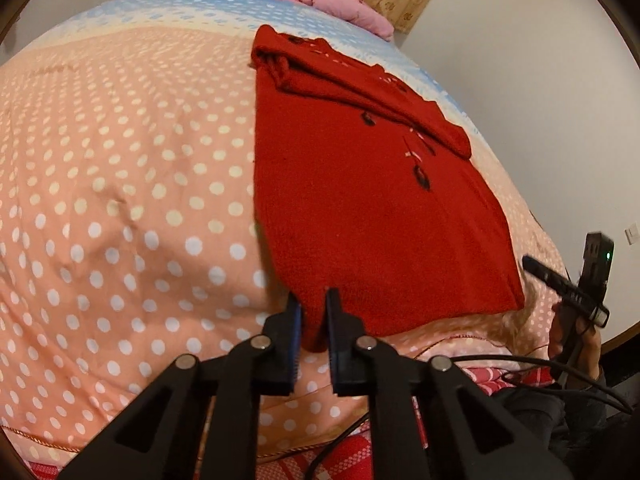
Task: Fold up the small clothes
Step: 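Grasp the sweater hem with the left tool while the right tool grasps the hem beside it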
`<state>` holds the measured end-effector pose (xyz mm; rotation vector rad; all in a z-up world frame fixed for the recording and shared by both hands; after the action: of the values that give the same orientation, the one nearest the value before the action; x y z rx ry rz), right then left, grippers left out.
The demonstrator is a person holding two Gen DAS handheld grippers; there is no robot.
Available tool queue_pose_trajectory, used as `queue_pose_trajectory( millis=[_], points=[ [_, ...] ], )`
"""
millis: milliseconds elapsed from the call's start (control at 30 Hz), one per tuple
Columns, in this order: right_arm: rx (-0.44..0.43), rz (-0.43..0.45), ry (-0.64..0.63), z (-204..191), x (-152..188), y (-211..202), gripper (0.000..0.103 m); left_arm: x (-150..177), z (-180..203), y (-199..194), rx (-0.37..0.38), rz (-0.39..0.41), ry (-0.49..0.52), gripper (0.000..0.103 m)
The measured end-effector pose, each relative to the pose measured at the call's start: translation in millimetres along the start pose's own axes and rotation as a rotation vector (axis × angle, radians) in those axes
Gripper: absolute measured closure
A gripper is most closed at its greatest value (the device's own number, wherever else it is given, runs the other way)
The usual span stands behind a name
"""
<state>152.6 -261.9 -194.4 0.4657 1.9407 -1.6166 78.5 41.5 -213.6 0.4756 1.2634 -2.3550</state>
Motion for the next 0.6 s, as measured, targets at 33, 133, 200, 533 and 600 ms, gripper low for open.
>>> queue_pose_trajectory(
  millis=[33,133,200,533,600],
  points=[
    [-0.011,-0.013,0.001,0.3,5.6,-1.3,0.023,0.4,-0.4,1.0,0.009,0.001,-0.004,0.091],
    [-0.054,-0.056,0.007,-1.9,21.7,-3.6,0.023,2.7,-4.1,6.1,0.005,-0.011,-0.02,0.091],
    [-0.085,-0.076,0.013,-4.6,30.4,-5.4,0.023,3.7,-5.3,9.6,0.006,-0.019,-0.035,0.09],
    [-0.174,-0.105,0.075,-6.1,44.0,-6.8,0.049,5.1,-8.9,12.7,0.051,-0.021,-0.081,0.073],
    [-0.218,-0.124,0.085,-10.3,45.9,-8.5,0.057,5.3,-8.5,11.7,0.038,-0.025,-0.076,0.073]
  ],
)
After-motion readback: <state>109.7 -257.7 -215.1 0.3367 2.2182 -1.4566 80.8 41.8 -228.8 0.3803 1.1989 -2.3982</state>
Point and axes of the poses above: each gripper's, at about its wrist camera, not at the fingertips, and y roughly the way its jaws point, z to its right, x to its underside, the point moved 9 cm from there along y, roughly the way its jaws point, and after that the axes turned 10 degrees about x, right-handed, at the moved point
